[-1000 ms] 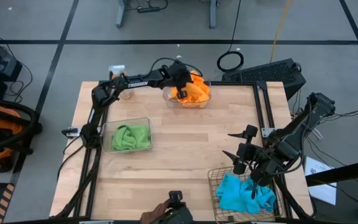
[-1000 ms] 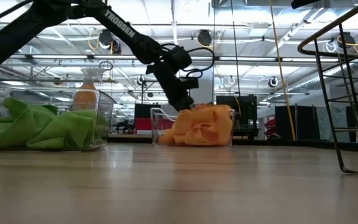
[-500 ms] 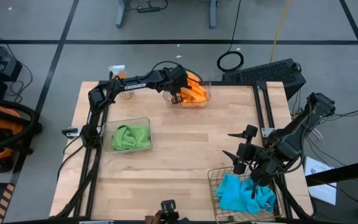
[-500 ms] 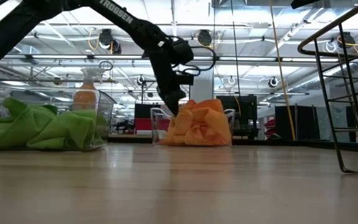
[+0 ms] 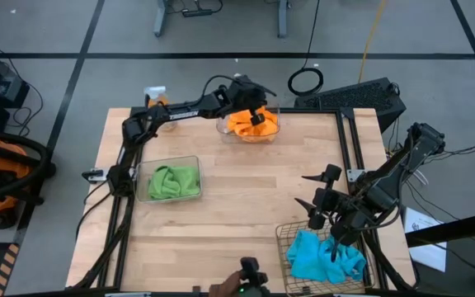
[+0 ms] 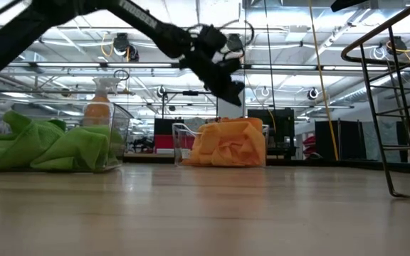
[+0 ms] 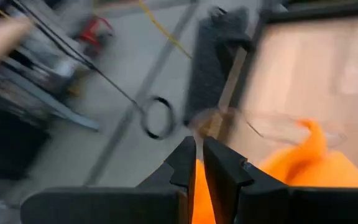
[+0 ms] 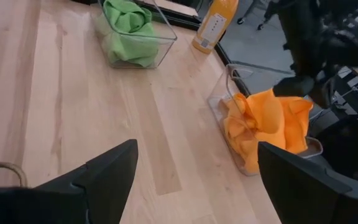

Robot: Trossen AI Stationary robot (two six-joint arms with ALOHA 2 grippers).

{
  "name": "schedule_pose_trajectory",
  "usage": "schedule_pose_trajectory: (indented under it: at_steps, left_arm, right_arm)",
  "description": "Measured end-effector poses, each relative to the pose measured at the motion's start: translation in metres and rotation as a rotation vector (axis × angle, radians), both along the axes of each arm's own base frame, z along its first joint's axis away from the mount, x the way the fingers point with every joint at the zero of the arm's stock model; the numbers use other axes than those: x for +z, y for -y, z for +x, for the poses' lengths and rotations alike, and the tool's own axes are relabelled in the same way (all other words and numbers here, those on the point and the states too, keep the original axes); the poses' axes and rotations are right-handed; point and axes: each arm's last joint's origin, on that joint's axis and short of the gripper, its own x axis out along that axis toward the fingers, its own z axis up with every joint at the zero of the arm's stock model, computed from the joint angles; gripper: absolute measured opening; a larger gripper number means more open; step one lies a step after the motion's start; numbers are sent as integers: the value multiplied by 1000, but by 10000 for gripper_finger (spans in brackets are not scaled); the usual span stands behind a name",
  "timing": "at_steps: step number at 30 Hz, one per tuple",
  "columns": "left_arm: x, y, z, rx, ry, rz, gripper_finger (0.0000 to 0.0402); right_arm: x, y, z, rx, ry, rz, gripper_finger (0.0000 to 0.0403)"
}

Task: Sort microfiber towel by color & place in baskets
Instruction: Put the orange microfiber towel into the top transparent bin

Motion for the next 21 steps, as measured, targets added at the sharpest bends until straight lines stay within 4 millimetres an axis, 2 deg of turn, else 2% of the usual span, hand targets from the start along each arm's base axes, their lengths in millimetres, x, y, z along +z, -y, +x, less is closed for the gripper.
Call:
schedule_pose_trajectory:
  at_steps: [5,9,13,21]
  left_arm:
    - [-29,-13,-1,-72,-30,-142,39]
    - [-58,-19,-6,-52,-149,-221,39]
    - [-63,-14,-12,0,-238,-275,38]
    - [-78,8,-23,97,-453,-401,38]
  right_arm:
    - [-1,0,1,3,-9,0,320]
    - [-1,1,1,-2,-13,-6,320]
    - [-1,1,1,-2,-16,-9,320]
    - [-1,1,0,-2,-17,-16,320]
